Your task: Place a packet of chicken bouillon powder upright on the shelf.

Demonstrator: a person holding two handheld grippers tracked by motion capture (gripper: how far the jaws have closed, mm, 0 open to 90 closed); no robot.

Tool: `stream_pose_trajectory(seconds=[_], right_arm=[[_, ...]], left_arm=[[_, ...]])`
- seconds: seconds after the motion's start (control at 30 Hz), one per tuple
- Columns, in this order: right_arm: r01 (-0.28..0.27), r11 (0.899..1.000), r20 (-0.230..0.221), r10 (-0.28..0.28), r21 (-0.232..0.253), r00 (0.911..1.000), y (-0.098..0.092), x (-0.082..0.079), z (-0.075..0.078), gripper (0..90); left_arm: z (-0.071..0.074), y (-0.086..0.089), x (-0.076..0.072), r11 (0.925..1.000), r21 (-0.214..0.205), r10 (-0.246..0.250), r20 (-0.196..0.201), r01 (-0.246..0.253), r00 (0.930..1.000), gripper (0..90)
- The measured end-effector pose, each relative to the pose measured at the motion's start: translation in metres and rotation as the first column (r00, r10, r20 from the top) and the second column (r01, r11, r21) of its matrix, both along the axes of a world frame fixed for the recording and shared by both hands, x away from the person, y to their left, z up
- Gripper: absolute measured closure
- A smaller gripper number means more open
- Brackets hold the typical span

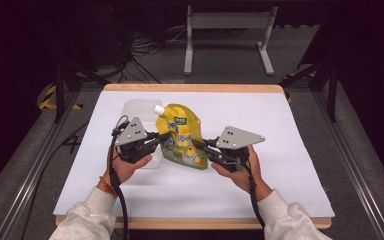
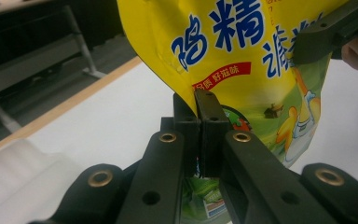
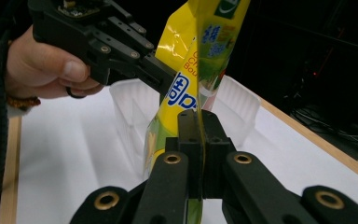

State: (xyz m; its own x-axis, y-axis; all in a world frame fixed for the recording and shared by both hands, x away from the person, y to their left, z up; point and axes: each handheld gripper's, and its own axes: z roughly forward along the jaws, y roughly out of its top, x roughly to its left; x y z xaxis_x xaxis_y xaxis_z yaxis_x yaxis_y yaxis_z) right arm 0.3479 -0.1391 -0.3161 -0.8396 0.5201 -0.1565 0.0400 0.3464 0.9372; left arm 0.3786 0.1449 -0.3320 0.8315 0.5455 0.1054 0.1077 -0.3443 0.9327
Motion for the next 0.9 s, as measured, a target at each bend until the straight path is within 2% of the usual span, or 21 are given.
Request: stream_pose_trajectory(seconds=[0.2, 0.3, 0.37, 0.43, 0.57, 0.63, 0.77, 0.8, 0.9], right_arm=[[-0.02, 1.0, 0.005, 0.02, 0.012, 0.9998, 0.023, 0.02, 0.001, 89.7], [-0.024, 0.999, 0.0, 0.024, 0.028, 0.9997, 0.03, 0.027, 0.0, 89.7], [-0.028, 0.999, 0.003, 0.028, 0.028, 0.9996, 0.038, 0.034, -0.001, 89.7], [-0.033, 0.999, 0.006, 0.033, 0.031, 0.9995, 0.046, 0.04, -0.001, 89.7], [-0.034, 0.999, 0.01, 0.034, 0.016, 0.9994, 0.062, 0.051, -0.006, 89.7], [-0.041, 0.999, -0.006, 0.041, 0.034, 0.9991, 0.068, 0.057, -0.009, 89.7], [-0.051, 0.998, -0.014, 0.052, 0.035, 0.9986, 0.08, 0.065, -0.014, 89.7], [-0.051, 0.998, -0.014, 0.052, 0.035, 0.9986, 0.083, 0.067, -0.015, 89.7], [-0.05, 0.998, -0.022, 0.05, 0.031, 0.9985, 0.091, 0.07, -0.019, 89.7]], left_arm=[[0.0, 0.019, 0.007, 0.9974, -0.012, 0.071, 0.011, -0.071, 0.9974, 88.4], [0.0, 0.026, 0.012, 0.9957, -0.029, 0.088, 0.013, -0.088, 0.996, 88.3], [-0.002, 0.036, 0.018, 0.9927, -0.075, 0.094, 0.003, -0.094, 0.9956, 88.3], [-0.005, 0.044, 0.023, 0.9895, -0.09, 0.114, 0.001, -0.113, 0.9935, 88.2], [-0.009, 0.052, 0.027, 0.9863, -0.084, 0.143, 0.003, -0.142, 0.9897, 88.2], [-0.012, 0.061, 0.03, 0.9824, -0.093, 0.163, 0.002, -0.162, 0.9866, 88.2], [-0.016, 0.07, 0.032, 0.9787, -0.1, 0.181, 0.003, -0.179, 0.9835, 88.0], [-0.019, 0.075, 0.034, 0.9754, -0.119, 0.186, -0.008, -0.186, 0.9825, 88.1], [-0.025, 0.082, 0.038, 0.9724, -0.122, 0.198, -0.016, -0.199, 0.98, 87.9]])
